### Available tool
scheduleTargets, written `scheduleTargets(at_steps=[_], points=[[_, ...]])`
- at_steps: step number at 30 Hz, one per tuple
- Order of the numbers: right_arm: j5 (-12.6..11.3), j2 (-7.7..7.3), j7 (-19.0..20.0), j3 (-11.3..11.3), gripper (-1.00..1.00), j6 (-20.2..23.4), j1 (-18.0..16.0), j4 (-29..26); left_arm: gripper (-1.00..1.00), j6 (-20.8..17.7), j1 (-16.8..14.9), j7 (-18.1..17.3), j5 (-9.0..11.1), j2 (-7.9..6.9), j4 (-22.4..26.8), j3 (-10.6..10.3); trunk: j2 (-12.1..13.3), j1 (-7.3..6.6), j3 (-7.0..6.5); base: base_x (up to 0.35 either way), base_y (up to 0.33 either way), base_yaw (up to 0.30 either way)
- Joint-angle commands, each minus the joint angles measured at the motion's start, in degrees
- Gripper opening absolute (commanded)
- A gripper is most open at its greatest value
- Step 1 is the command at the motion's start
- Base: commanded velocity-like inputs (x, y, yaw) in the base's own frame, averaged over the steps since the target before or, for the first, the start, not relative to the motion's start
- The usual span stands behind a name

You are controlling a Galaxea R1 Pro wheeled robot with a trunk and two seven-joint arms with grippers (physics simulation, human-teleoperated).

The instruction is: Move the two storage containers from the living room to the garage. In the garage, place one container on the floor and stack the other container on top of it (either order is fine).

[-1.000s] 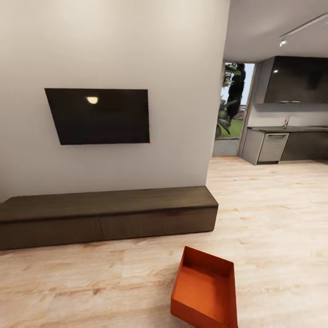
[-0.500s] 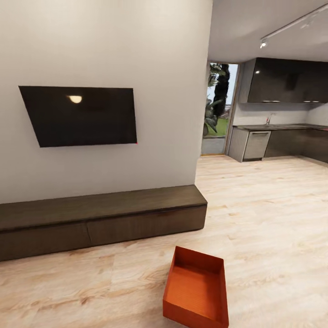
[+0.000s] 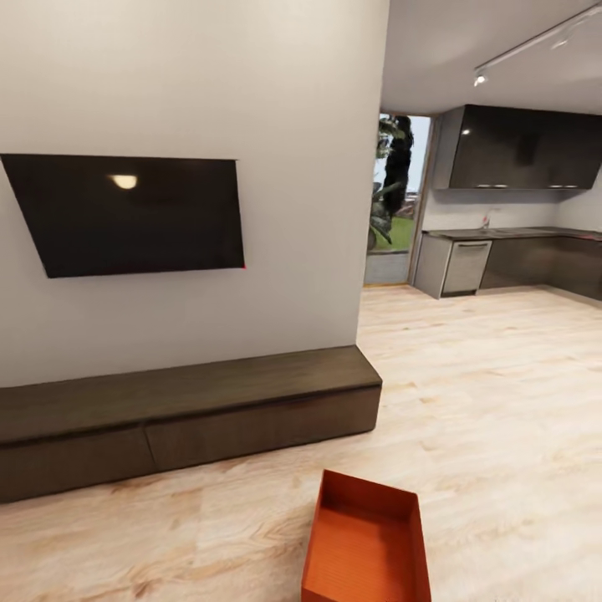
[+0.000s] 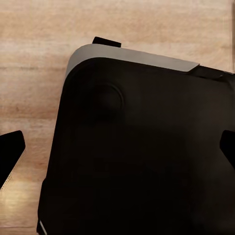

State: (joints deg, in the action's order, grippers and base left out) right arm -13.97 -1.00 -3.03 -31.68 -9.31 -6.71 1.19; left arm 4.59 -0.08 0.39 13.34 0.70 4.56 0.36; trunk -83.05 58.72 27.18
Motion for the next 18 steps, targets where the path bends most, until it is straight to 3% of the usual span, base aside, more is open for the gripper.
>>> scheduleTargets(at_steps=[1,18], points=[[-0.50,0.03,-0.04,-0.49,1.00,-0.27,-0.06,0.13,1.00,0.15,-0.01,0.04,0.29,0.01,0.01,0.02,-0.03,0.00,0.06,0.042,0.005,-0.226],[-0.53,-0.06,-0.04,-0.45,1.00,-0.27,-0.06,0.13,1.00,0.15,-0.01,0.05,0.28,0.09,0.01,0.01,-0.03,0.00,0.06,0.004,0.000,-0.243]])
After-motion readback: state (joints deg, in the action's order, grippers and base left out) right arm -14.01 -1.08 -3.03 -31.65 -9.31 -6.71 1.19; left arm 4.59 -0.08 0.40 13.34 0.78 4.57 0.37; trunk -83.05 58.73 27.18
